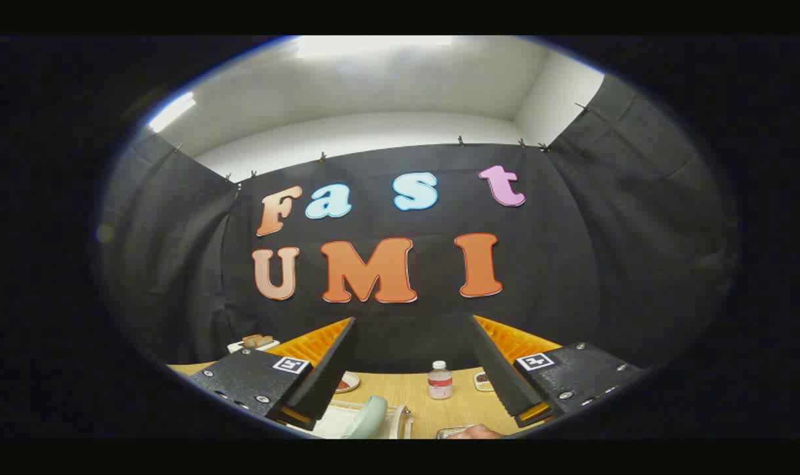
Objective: Take the plate from the dish rack, then take the spoon from the basket and place it into the plate.
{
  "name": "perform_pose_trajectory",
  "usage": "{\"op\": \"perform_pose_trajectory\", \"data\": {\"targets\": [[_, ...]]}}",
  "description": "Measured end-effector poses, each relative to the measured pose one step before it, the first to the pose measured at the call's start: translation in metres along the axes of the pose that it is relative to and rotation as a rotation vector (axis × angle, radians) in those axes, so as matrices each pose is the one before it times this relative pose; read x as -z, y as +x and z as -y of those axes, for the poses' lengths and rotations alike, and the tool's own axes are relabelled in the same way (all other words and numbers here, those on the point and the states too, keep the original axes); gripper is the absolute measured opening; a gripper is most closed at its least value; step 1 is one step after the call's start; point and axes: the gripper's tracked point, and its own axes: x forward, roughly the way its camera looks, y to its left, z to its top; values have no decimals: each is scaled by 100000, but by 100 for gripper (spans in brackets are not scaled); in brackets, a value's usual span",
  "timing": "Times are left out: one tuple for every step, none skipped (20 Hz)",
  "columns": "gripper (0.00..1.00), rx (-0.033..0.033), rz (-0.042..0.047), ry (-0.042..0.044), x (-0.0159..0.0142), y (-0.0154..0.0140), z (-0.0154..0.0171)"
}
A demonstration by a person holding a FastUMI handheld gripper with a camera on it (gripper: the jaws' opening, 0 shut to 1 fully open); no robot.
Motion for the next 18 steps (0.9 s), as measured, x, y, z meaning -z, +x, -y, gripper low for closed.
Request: {"op": "perform_pose_trajectory", "data": {"targets": [[98,-917,546,334,-460,84,-1026],[98,-843,-197,24,-76,233,-728],[98,166,-192,-276,-104,141,-431],[98,-121,-269,-65,-40,69,-199],[98,-143,-183,-8,14,20,-374],[98,-140,-435,259,-23,-32,-174],[98,80,173,74,-191,-73,-55],[98,805,56,36,-274,-21,398],[98,-338,446,-139,-384,-102,111],[98,267,369,-133,-300,-182,190],[98,-74,-373,80,-128,-246,341],[98,364,-1001,-155,123,-318,389],[98,1514,-1231,-439,273,-460,791],[98,840,-1167,31,293,-412,611],[98,-237,-917,158,285,-384,74],[98,-164,-1226,-78,294,-324,213],[98,304,-1074,241,159,-332,389],[98,203,-747,482,95,-309,239]]}}
